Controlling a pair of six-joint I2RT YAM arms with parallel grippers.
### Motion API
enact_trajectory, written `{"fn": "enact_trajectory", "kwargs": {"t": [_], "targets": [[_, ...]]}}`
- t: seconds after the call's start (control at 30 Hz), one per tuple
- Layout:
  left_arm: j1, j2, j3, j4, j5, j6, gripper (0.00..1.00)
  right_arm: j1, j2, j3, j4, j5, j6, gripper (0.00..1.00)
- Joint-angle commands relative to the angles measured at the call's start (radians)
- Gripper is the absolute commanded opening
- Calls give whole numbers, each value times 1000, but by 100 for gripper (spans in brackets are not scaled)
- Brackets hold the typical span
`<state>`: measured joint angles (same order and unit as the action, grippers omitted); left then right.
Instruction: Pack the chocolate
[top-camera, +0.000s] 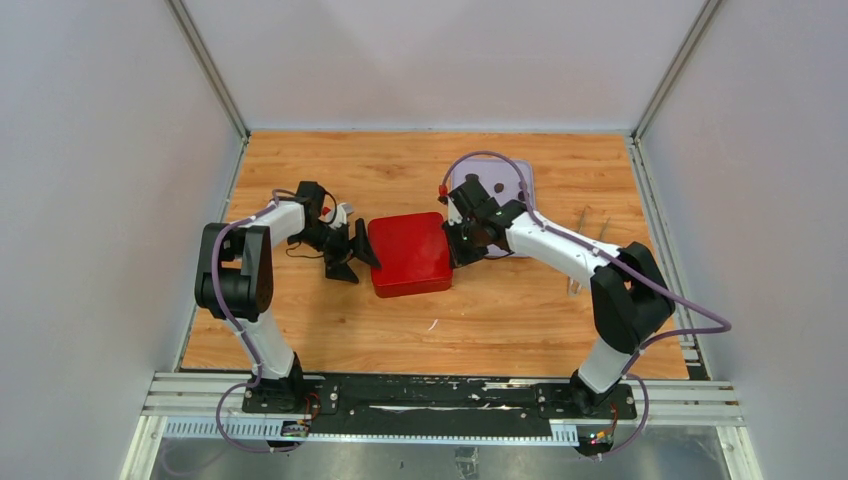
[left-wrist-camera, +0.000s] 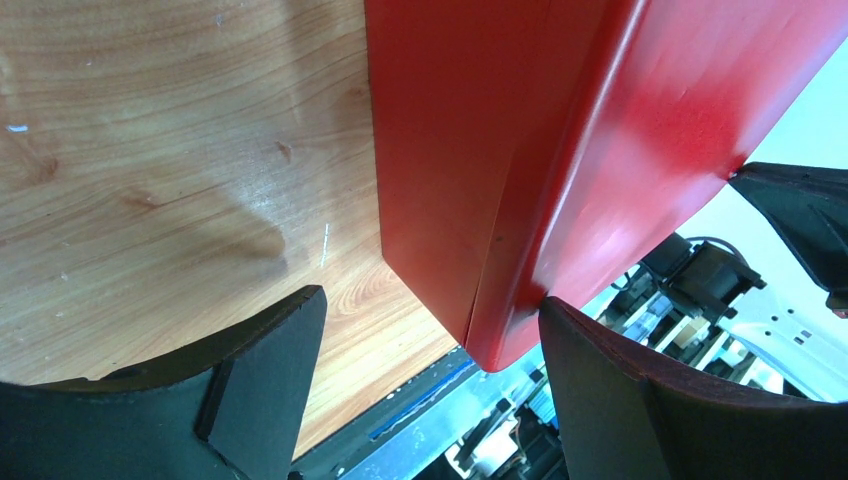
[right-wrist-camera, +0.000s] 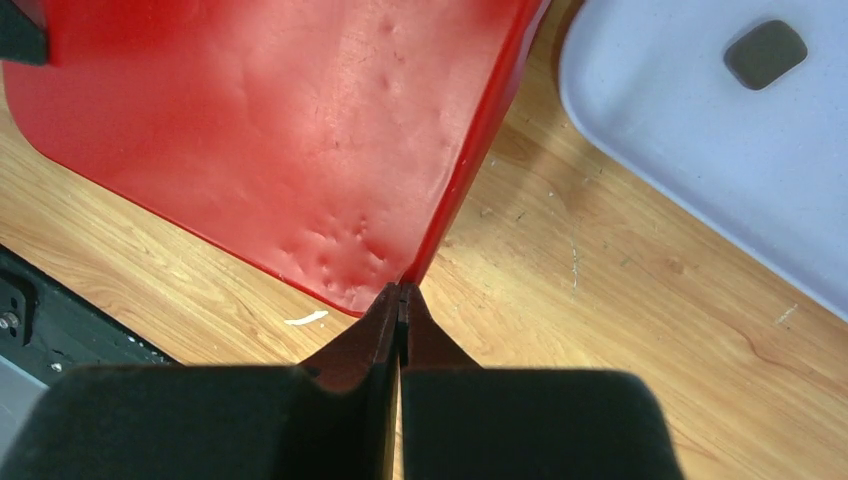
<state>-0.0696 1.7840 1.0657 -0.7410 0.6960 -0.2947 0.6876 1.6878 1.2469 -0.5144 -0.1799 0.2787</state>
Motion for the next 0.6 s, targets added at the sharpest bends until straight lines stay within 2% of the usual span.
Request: {"fn": "enact_trajectory", "kwargs": {"t": [0.0, 0.23, 0.4, 0.57], "targets": [[-8, 12, -1, -39, -61, 38, 82, 14, 36, -57, -50, 35, -4, 0], [-9, 9, -2, -40, -65, 36, 82, 19, -66, 51, -76, 57, -13, 0], [-9, 9, -3, -41, -66, 37, 82, 61, -60, 122, -96, 60, -24, 0], [-9, 10, 0, -40, -66, 35, 82, 71, -5, 75, -74, 41, -14, 0]]}}
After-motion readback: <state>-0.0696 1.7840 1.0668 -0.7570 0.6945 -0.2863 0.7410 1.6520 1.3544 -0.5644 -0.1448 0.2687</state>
